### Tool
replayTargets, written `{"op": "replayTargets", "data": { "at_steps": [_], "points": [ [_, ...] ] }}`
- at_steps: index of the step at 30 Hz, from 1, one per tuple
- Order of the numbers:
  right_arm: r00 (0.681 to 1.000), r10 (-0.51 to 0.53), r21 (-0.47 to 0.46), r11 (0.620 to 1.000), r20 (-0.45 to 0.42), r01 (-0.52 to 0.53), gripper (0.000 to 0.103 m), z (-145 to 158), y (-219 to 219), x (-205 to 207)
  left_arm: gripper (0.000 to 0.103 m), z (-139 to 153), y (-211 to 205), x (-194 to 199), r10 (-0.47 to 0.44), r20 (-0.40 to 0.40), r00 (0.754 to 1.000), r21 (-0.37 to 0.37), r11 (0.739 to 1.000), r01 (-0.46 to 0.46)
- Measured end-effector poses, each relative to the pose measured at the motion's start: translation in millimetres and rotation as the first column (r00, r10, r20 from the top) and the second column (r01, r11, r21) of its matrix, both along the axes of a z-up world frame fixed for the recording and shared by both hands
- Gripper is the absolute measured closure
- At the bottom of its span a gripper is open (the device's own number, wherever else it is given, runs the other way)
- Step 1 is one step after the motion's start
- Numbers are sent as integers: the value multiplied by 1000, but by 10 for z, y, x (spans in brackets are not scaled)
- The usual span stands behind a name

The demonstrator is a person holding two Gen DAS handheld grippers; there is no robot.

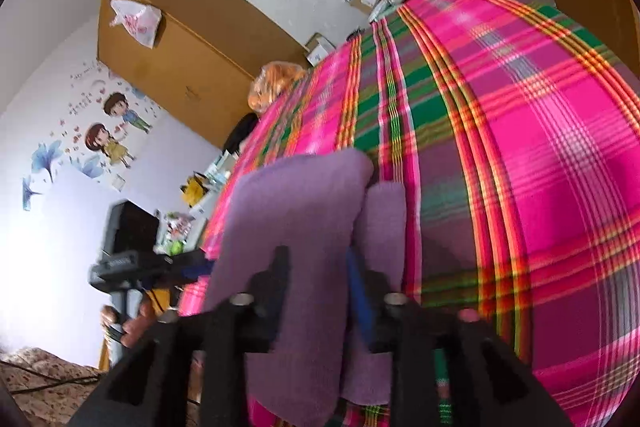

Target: Fold clothes

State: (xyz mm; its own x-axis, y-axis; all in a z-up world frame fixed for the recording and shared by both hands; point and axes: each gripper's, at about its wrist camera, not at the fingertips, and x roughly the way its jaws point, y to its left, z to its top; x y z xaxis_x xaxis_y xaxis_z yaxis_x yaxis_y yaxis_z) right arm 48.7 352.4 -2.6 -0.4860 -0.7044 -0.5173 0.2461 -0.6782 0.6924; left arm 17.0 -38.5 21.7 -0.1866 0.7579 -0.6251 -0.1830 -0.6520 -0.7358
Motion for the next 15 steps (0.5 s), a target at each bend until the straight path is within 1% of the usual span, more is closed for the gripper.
{"op": "replayTargets", "data": {
  "at_steps": [2,4,5,6,7,8,10,11,12,15],
  "points": [
    [1000,19,-4,1000,16,-18,66,-62,-30,-3,60,9,56,-3,-18,-4,1000,10,1000,18],
    [999,47,-22,999,27,-46,66,-102,-98,-10,60,-11,107,-7,-26,1,1000,1,1000,26],
    [998,60,-13,998,18,-60,67,-89,-142,-4,60,-21,132,-10,-28,3,1000,-5,1000,28],
    [997,72,3,997,5,-72,72,-67,-186,6,60,-29,148,-13,-26,5,1000,-11,1000,26],
    [996,85,19,996,-8,-85,89,-45,-230,16,60,-27,156,-11,-24,4,1000,-15,1000,24],
    [996,86,38,996,-31,-85,93,5,-249,34,60,-23,160,-13,-23,3,1000,-19,1000,23],
    [993,83,68,995,-89,-77,93,149,-269,89,60,-9,154,-6,-21,3,1000,-23,1000,21],
    [988,85,78,994,-133,-75,94,264,-277,139,60,-2,151,-4,-19,4,1000,-25,1000,19],
    [980,89,90,993,-176,-74,94,384,-291,194,60,8,148,12,-19,3,1000,-28,999,19],
    [959,100,117,991,-266,-71,94,696,-355,327,60,47,170,88,-29,-5,1000,-37,999,28]
  ]
}}
